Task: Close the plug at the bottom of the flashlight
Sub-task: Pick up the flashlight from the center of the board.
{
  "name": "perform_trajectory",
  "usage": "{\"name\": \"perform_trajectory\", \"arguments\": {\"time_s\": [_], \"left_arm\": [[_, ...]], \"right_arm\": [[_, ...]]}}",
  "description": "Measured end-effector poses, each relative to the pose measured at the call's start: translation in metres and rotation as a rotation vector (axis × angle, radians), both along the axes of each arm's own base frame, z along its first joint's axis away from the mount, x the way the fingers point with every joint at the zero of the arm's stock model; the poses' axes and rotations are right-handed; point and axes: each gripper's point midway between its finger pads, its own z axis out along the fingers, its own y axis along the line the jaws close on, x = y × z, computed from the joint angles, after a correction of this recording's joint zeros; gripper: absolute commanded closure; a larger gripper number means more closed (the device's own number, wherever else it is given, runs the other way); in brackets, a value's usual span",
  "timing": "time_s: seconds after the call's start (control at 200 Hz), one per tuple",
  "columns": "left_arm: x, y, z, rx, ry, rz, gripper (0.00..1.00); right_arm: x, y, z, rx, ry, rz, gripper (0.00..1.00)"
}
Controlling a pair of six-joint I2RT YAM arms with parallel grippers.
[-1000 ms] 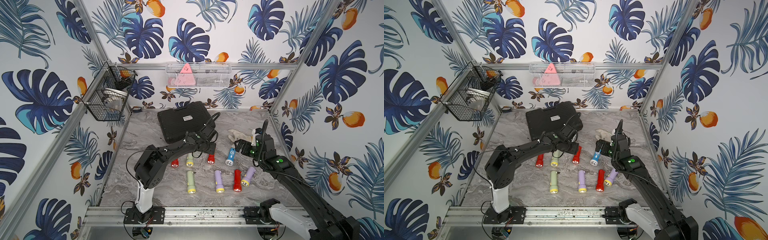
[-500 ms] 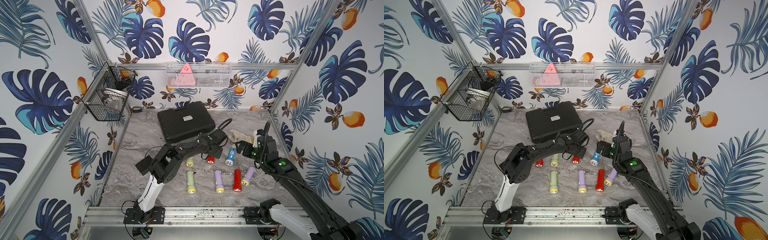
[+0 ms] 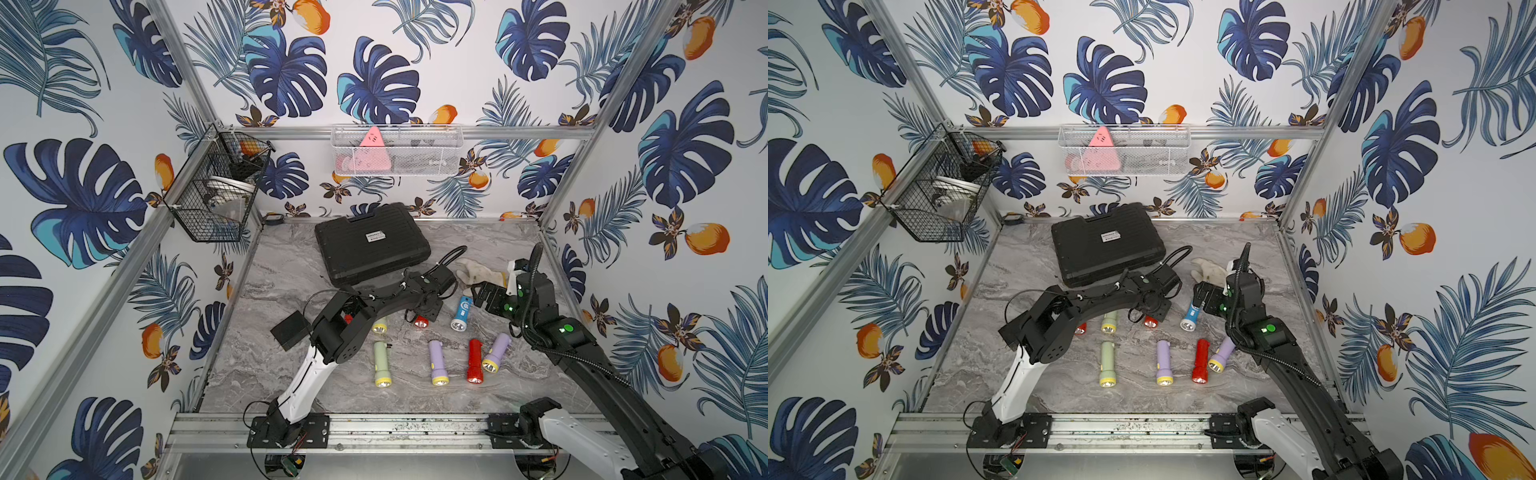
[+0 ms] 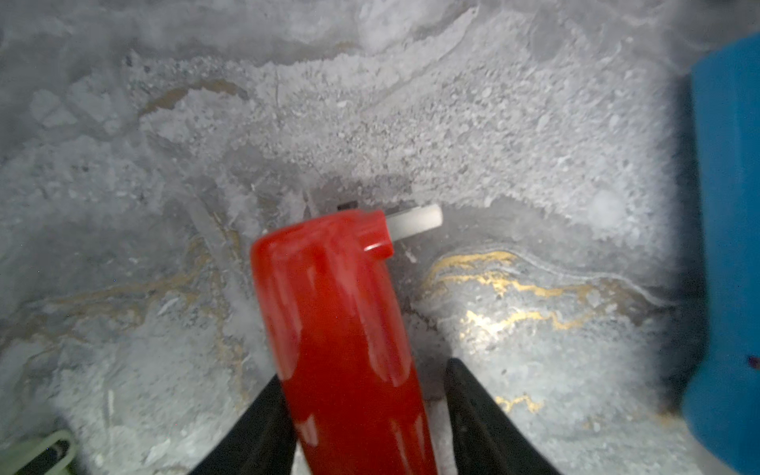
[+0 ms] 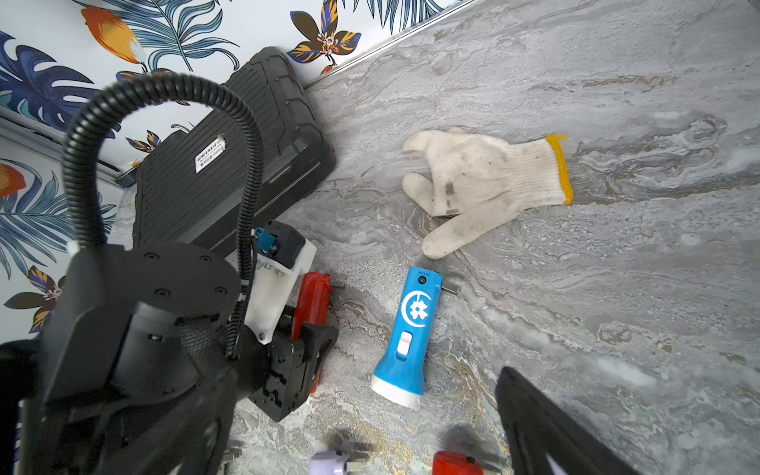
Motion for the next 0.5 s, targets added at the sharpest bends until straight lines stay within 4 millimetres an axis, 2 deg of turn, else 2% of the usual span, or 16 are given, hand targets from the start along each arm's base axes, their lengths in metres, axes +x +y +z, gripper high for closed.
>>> {"name": "perform_trajectory", "arguments": {"time_s": [0.09, 0.155, 0.22, 0.4, 0.5], "left_arm": [[0.001, -0.001, -0.001, -0.005, -0.008, 0.0, 0.52], [0.002, -0.002, -0.002, -0.012, -0.015, 0.0, 0.64], [0.003, -0.003, -0.001, -0.015, -0.023, 0.0, 0.72], [0.003, -0.003, 0.002, -0.025, -0.032, 0.001, 0.84], [0.001, -0.001, 0.01, -0.029, -0.035, -0.001, 0.96]], "right_arm": [[0.0, 0.0, 0.0, 0.0, -0.001, 0.0, 0.0], [0.0, 0.0, 0.0, 0.0, 0.0, 0.0, 0.0], [0.0, 0.0, 0.0, 0.0, -0.001, 0.0, 0.0], [0.001, 0.0, 0.005, 0.002, -0.008, -0.001, 0.0], [0.002, -0.001, 0.009, -0.001, -0.02, -0.005, 0.0]]}}
